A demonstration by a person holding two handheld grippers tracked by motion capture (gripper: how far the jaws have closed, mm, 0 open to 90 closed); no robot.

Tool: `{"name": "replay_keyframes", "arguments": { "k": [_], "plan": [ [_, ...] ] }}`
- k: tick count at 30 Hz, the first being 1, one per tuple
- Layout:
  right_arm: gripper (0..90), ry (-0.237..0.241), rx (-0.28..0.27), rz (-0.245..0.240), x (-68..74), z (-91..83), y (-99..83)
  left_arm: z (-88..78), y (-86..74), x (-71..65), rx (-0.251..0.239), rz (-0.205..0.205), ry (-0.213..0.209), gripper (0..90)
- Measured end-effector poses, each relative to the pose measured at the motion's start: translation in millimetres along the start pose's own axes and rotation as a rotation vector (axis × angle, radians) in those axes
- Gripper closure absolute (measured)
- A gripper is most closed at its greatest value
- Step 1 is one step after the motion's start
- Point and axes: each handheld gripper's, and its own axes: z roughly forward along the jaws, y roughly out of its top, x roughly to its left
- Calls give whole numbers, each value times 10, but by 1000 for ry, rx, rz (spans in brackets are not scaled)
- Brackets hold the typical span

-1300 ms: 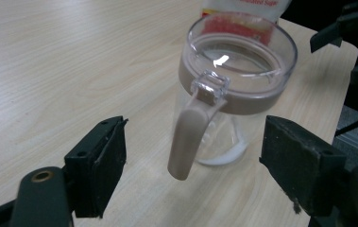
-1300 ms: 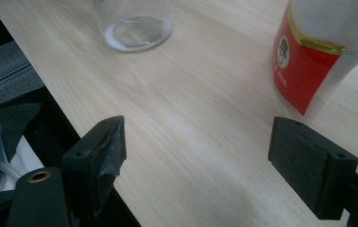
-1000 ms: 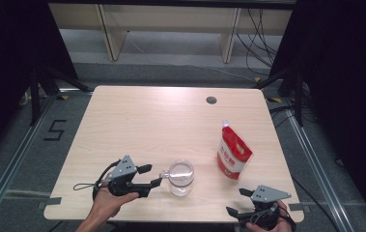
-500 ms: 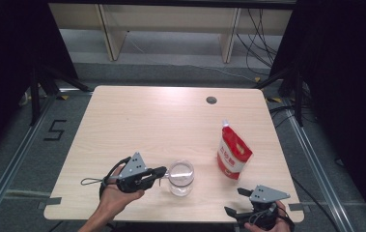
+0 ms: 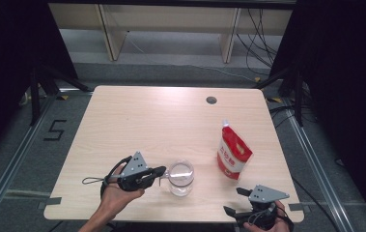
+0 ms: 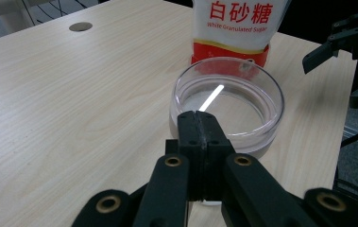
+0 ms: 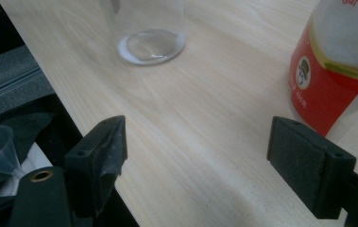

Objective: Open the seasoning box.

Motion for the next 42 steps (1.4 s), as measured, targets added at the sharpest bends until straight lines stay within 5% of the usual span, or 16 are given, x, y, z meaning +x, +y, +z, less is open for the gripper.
{"name": "replay_keyframes", "arguments": {
  "k": [4, 9, 18, 23, 24, 42],
  "plan": [
    [342, -4, -66, -82, 10, -18, 53, 1, 3, 9, 4, 16, -15, 889],
    [403, -7, -95, -69, 40, -10, 96, 6, -5, -11, 3, 2, -3, 889],
    [475, 8, -133, -125, 96, 103, 242, 8, -16, -10, 0, 13, -16, 889],
    [557, 33, -134, -133, 119, 164, 289, 5, -25, -3, -4, 17, -19, 889],
    [558, 35, -144, -133, 128, 184, 297, 4, -37, -16, -4, -14, -17, 890],
    [759, 42, -163, -186, 157, 373, 480, 7, -46, 6, -18, -4, -30, 891]
  ]
}}
